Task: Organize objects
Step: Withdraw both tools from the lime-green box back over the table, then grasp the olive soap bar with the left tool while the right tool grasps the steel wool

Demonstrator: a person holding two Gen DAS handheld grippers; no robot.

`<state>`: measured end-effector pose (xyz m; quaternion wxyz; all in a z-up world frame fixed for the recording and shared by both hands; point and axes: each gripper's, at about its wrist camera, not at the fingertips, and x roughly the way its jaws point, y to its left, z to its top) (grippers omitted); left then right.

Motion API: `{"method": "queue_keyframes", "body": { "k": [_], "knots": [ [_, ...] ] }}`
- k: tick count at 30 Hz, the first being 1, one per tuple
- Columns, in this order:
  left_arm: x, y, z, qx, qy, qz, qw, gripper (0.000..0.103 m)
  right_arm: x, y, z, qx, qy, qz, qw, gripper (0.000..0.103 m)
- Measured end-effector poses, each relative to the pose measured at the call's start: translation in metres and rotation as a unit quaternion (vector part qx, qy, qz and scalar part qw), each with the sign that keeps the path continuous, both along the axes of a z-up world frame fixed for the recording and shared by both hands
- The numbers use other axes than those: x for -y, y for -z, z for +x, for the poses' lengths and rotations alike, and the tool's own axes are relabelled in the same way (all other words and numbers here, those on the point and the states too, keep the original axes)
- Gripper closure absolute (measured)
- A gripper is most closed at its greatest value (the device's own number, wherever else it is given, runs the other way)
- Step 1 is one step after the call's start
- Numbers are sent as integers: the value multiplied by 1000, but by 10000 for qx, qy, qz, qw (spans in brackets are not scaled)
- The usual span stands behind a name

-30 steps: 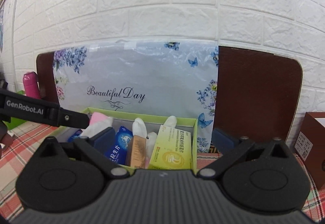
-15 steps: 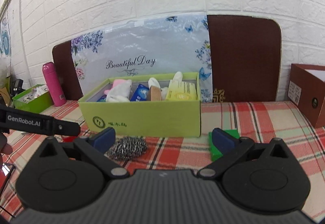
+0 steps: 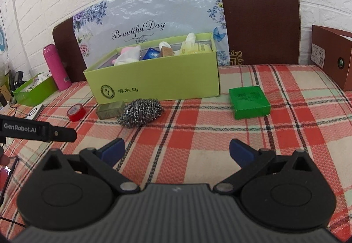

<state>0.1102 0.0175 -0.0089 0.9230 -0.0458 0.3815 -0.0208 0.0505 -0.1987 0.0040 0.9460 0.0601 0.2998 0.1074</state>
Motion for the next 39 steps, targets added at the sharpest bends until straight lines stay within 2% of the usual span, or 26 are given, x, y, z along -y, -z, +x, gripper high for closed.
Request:
{"method": "queue_keyframes", "body": {
  "k": [6,12,15,18,19,20,24,28,31,32,33,34,35,38,39],
  "knots": [
    [-22,7,-5,-42,-194,-132,9997,20,-28,8,14,-84,-388,-101,9992,0],
    [-36,5,-6,86,-229,-251,9994,20,-60,9,56,-15,-450,-150,9989,1],
    [-42,4,-3,170,-126,-335,9992,20,-73,11,82,-78,-486,-11,9988,9],
    [-41,-2,10,311,208,-285,9989,20,-82,21,104,-294,-418,-38,9987,26],
    [-39,-4,16,364,313,-211,9986,20,-83,23,107,-379,-381,-84,9985,52],
    [-37,-5,23,412,412,-139,9982,20,-82,25,106,-398,-359,-125,9985,56],
    [-25,-4,56,569,928,-49,9940,20,-68,22,86,-331,-481,-98,9982,60],
    [-4,12,94,563,1406,77,9884,20,-50,20,59,-377,-587,-68,9975,60],
    [6,23,114,432,1486,180,9878,21,-38,19,41,-411,-559,6,9976,60],
    [7,25,117,381,1497,159,9879,26,-34,19,36,-430,-546,32,9976,60],
    [8,26,116,353,1505,170,9878,41,-30,19,31,-440,-535,54,9976,60],
    [9,25,112,326,1564,185,9870,50,-27,18,25,-444,-512,70,9977,60],
    [10,23,106,308,1672,133,9854,65,-24,18,21,-446,-492,78,9978,60],
    [14,22,82,7,1995,-261,9795,67,-18,19,12,-505,-457,91,9976,60],
    [17,22,74,34,2037,-253,9787,67,-16,20,10,-516,-445,104,9976,60]
  ]
}}
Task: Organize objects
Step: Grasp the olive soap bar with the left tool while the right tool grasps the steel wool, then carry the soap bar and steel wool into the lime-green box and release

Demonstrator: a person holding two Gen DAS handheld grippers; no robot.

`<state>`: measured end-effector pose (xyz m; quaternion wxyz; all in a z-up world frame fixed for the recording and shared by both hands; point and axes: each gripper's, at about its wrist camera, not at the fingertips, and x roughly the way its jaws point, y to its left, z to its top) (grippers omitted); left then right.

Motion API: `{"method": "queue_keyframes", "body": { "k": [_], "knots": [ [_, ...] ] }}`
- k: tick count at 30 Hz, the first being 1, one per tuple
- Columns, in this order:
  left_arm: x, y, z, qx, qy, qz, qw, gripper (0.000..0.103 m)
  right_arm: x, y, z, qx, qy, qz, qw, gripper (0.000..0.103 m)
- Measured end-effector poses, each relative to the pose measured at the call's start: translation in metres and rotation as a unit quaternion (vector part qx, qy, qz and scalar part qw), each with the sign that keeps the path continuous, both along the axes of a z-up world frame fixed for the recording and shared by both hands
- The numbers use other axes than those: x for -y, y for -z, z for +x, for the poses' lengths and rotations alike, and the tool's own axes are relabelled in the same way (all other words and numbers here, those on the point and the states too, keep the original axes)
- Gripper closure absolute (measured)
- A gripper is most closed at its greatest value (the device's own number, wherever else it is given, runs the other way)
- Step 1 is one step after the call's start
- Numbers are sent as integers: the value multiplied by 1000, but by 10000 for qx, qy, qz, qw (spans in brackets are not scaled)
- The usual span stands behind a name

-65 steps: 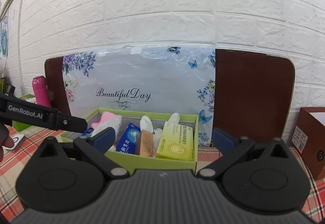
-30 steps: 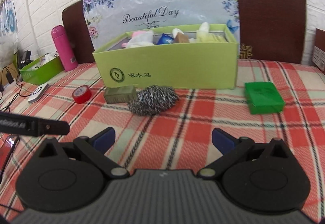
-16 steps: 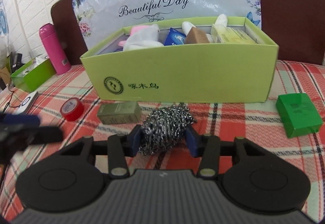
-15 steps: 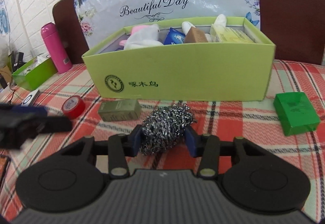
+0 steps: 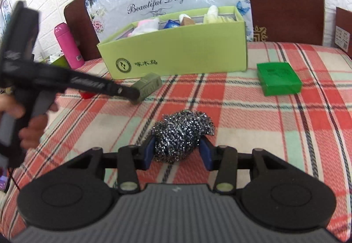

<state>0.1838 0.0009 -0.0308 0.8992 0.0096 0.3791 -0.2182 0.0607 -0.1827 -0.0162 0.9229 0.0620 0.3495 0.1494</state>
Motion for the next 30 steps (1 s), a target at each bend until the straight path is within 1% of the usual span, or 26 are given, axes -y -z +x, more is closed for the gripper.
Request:
{"method": "queue_keyframes", "body": {
  "k": [2,3,5,6,8,9,10,11,12,13,16,17,19,20,23,26,30],
  "knots": [
    [9,0,-12,265,-113,243,9993,64,1,1,-1,-11,16,6,10000,59],
    [12,-1,-13,381,-212,331,9985,53,1,1,-1,-18,27,-9,10000,59],
    [14,-3,-9,496,-445,364,9971,37,-1,-1,-2,-10,61,-43,10000,58],
    [15,-4,-3,453,-544,344,9969,36,-2,-2,-2,7,68,-64,10000,57],
    [17,-3,10,310,-568,288,9975,36,-4,-2,-2,10,97,-102,9999,55],
    [19,-2,15,257,-565,297,9976,37,-5,-2,-1,-8,138,-92,9999,55],
    [20,1,19,159,-547,327,9978,42,-5,-2,0,-36,173,-54,9998,53],
    [21,4,23,17,-508,306,9982,64,-6,-2,0,-61,193,-9,9998,50],
    [21,7,26,-135,-495,257,9984,70,-6,-2,1,-67,210,23,9998,49],
    [21,10,28,-230,-520,193,9982,70,-6,-2,1,-51,209,27,9998,47],
    [22,13,24,-90,-593,236,9979,69,-7,0,4,-24,260,-50,9996,47],
    [22,13,23,-72,-596,251,9979,69,-7,2,5,-29,259,-46,9996,49],
    [23,13,21,-37,-544,299,9981,70,-6,5,7,-50,231,2,9997,57],
    [23,13,20,-34,-532,309,9981,79,-6,5,7,-25,207,-1,9998,61],
    [19,10,14,-122,-529,148,9984,80,-7,3,4,42,135,-36,9999,69],
    [15,1,1,-26,-511,13,9987,80,-6,-4,1,135,50,10,9999,70],
    [9,-26,-14,263,-458,-214,9984,80,-4,-27,1,498,-11,108,9987,70]
  ]
}}
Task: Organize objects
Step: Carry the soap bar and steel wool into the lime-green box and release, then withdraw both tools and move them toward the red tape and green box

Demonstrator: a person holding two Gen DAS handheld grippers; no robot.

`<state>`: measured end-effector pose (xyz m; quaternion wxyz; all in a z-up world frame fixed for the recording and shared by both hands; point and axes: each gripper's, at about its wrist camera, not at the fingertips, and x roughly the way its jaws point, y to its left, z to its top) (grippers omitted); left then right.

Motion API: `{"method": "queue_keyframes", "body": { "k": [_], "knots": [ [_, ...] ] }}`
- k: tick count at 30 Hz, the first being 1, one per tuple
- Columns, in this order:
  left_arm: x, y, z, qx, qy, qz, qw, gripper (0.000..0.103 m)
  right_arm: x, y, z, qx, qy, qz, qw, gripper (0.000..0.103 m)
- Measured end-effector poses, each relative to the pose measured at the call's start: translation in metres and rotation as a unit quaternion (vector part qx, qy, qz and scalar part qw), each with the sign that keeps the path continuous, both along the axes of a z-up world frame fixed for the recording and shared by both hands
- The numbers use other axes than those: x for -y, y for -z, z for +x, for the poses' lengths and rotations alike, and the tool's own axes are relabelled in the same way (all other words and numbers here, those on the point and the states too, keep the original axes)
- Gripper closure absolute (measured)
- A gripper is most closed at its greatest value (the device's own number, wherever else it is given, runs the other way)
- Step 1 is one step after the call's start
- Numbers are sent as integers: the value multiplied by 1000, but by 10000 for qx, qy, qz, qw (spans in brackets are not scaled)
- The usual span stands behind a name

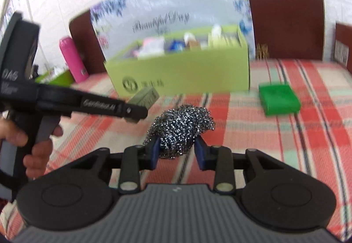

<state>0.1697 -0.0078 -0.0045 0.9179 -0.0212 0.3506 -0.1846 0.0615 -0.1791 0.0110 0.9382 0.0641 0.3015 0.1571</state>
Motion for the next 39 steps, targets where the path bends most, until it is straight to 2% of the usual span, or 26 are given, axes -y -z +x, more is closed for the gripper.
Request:
{"method": "queue_keyframes", "body": {
  "k": [6,10,15,17,20,22,24,25,28,29,34,39],
  "knots": [
    [-10,-56,6,622,-92,-369,9973,80,-2,-41,21,683,-106,-26,9976,70],
    [-14,-79,24,896,-342,-340,9948,80,-8,-64,49,1075,-156,-96,9940,70],
    [-15,-92,55,1009,-539,-300,9930,80,-18,-77,95,1390,-165,-100,9901,70],
    [-15,-91,67,1033,-626,-246,9924,80,-23,-76,114,1507,-176,-143,9883,70],
    [-14,-83,85,1019,-629,-145,9927,80,-30,-65,142,1532,-160,-235,9878,64],
    [-13,-70,97,881,-571,-73,9944,75,-36,-48,163,1323,-190,-474,9899,58],
    [-15,-53,101,776,-734,54,9943,41,-40,-30,172,1129,-70,-880,9897,47],
    [-18,-44,98,814,-802,82,9934,37,-39,-22,171,1120,22,-1034,9883,39],
    [-26,-25,93,785,-870,122,9930,37,-31,-8,161,1195,238,-1083,9866,22],
    [-28,-21,94,721,-916,109,9931,37,-27,-5,159,1201,285,-1018,9871,19],
    [-34,-24,92,650,-1000,-118,9928,35,-18,-14,155,1152,321,-735,9901,17],
    [-40,-43,68,925,-1175,-219,9885,20,-14,-39,132,1461,372,-545,9871,7]
  ]
}}
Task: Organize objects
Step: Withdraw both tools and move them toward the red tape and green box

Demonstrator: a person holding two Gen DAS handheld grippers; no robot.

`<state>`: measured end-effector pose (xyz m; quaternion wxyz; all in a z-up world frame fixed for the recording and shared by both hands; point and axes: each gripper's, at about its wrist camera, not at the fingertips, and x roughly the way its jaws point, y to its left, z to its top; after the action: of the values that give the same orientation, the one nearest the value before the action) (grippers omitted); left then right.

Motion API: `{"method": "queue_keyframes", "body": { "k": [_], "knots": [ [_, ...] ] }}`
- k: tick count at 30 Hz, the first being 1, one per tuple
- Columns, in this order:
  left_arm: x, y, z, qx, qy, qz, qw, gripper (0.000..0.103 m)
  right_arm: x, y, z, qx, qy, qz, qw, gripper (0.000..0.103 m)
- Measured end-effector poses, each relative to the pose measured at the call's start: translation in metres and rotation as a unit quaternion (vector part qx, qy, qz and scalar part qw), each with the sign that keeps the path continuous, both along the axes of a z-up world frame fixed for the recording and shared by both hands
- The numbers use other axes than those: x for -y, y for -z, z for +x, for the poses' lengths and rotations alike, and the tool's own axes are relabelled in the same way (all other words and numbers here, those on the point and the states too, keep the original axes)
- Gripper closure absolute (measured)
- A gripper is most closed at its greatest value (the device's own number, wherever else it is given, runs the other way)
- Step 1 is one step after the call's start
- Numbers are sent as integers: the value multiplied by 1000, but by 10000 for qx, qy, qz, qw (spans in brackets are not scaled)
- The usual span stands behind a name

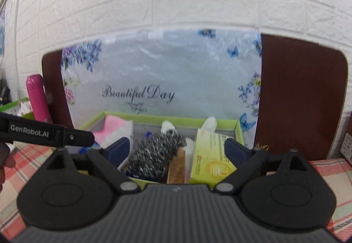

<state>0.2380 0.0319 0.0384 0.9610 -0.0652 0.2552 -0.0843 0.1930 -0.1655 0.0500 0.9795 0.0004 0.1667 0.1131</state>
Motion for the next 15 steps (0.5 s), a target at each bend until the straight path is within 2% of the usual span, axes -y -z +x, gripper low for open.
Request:
{"method": "queue_keyframes", "body": {
  "k": [4,7,15],
  "knots": [
    [-5,-8,-30,114,-55,-82,9999,16,4,-9,-31,79,-108,132,9998,0],
    [-4,-6,-54,125,-53,-100,9999,14,6,-8,-55,-35,-190,213,9996,0],
    [3,26,-109,-148,-149,3,9998,12,17,20,-108,-606,-123,465,9970,0]
  ]
}}
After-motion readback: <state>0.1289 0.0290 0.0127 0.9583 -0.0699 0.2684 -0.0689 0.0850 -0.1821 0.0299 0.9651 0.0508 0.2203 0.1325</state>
